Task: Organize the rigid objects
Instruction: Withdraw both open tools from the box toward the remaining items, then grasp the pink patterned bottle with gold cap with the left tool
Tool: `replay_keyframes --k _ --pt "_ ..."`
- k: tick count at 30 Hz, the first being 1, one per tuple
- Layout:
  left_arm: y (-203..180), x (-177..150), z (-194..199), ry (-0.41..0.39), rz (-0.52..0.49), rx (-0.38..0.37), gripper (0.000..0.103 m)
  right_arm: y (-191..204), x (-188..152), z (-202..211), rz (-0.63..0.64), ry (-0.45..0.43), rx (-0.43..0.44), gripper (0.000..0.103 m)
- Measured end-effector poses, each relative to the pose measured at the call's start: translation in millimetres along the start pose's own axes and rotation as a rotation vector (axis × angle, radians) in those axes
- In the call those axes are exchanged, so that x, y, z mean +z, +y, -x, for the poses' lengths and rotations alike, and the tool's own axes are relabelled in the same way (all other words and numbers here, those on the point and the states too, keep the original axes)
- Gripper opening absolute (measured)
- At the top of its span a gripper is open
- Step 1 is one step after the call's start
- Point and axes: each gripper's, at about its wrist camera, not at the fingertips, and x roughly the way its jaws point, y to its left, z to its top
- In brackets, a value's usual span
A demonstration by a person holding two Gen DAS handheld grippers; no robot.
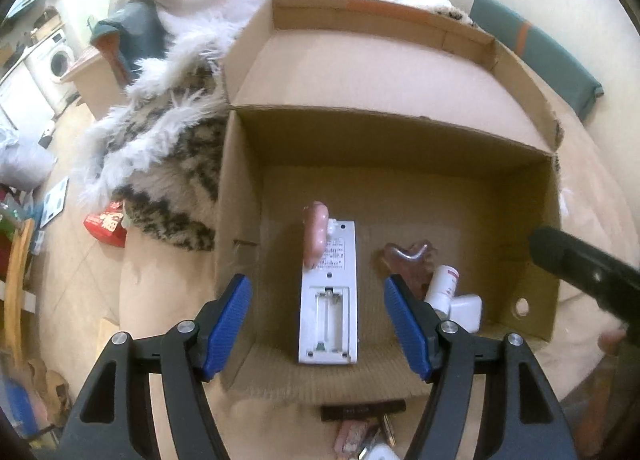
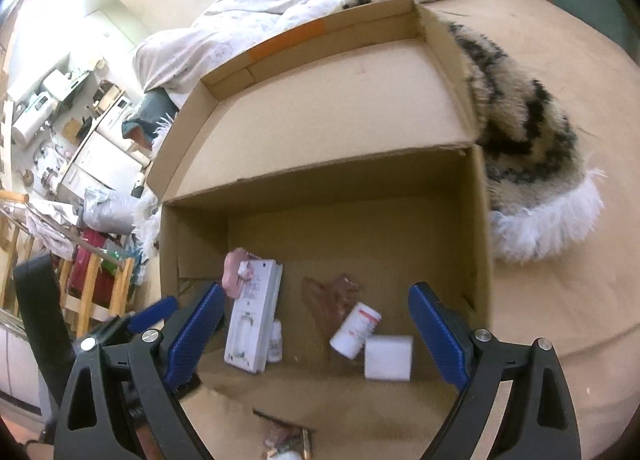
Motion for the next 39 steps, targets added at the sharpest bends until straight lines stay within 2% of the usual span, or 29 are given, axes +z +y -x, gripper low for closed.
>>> replay_keyframes --k 7,13,15,17,22,25,30,33,35,39 --pt "10 -27 32 -0.040 0.007 0.022 0.066 -6 -27 30 -0.027 -0.026 0.040 0.099" --pt "23 -54 34 -0.014 0.030 0.029 0.067 -1 -45 33 0.005 -0.008 0.021 0.099" --pt "28 -61 27 0.014 0.050 0.031 0.067 -2 -52 31 0.006 0.009 0.012 0.099" --pt "35 -69 15 0.070 0.095 0.003 0.067 -4 -60 28 0.006 0.030 -0.002 0.099" --pt "46 -81 -3 0.141 0.146 -0.016 0.067 -14 -76 10 0.006 0.136 -0.056 0.099" --pt "46 -85 -7 0.153 0.137 0.005 0.067 -24 -81 2 -0.025 0.176 -0.051 0.099" --pt "38 -88 -10 0.165 0.116 -0.018 0.067 -34 -89 -17 -0.061 0.250 -0.061 0.099" --pt "21 -94 -25 0.238 0.051 -0.047 0.066 -35 -89 -25 -0.087 0.273 -0.044 0.099" --pt "8 -102 -40 0.309 0.020 -0.086 0.061 -33 -89 -27 -0.088 0.275 -0.044 0.099" --pt "-7 -110 -60 0.375 -0.016 -0.094 0.047 -28 -87 -30 -0.073 0.276 -0.044 0.099"
